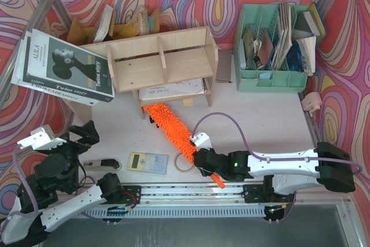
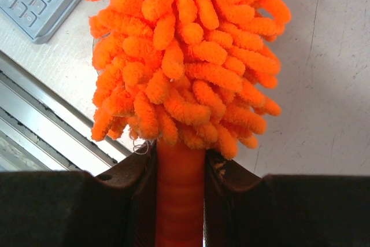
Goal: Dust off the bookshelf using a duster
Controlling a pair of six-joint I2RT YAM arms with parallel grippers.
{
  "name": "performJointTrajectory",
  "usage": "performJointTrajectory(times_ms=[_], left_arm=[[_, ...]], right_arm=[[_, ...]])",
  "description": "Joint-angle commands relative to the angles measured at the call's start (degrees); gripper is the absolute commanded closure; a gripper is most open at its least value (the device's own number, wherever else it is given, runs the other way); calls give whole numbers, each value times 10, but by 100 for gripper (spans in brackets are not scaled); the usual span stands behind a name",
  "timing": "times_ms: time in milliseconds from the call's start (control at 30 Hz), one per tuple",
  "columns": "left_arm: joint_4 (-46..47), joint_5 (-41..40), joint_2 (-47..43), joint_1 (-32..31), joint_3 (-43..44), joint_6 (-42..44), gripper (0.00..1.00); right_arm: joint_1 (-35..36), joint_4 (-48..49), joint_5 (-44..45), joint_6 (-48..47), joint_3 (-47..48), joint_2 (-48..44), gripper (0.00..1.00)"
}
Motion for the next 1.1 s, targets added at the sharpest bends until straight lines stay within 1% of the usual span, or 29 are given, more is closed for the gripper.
performJointTrajectory(times_ms=[0, 167, 400, 500, 567, 667, 767, 900, 967, 1067], left_arm=[[-6, -5, 0, -2, -5, 1, 1], [-7, -5, -1, -2, -4, 1, 2], [-4, -4, 4, -2, -5, 3, 2], [-9, -4, 3, -2, -3, -2, 1], [-8, -5, 1, -2, -5, -1, 1], [-10, -7, 1, -2, -4, -3, 1], [-13, -7, 1, -2, -3, -6, 1], [-16, -10, 0, -2, -4, -7, 1], [-15, -12, 0, -2, -3, -7, 2], [-15, -12, 0, -2, -3, -7, 1]], right_arm=[[3, 56, 7, -19, 32, 9, 100], [3, 6, 58, 28, 16, -18, 100], [2, -80, 126, 100, -18, -115, 100], [2, -79, 128, 102, -31, -139, 100], [3, -60, 116, 90, -32, -134, 100], [2, -35, 94, 71, -11, -98, 100], [3, 12, 59, 29, 14, -50, 100], [8, 69, 35, -14, 24, -23, 100], [9, 74, 36, -19, 23, -18, 100], [8, 36, 64, 4, 20, -23, 100]])
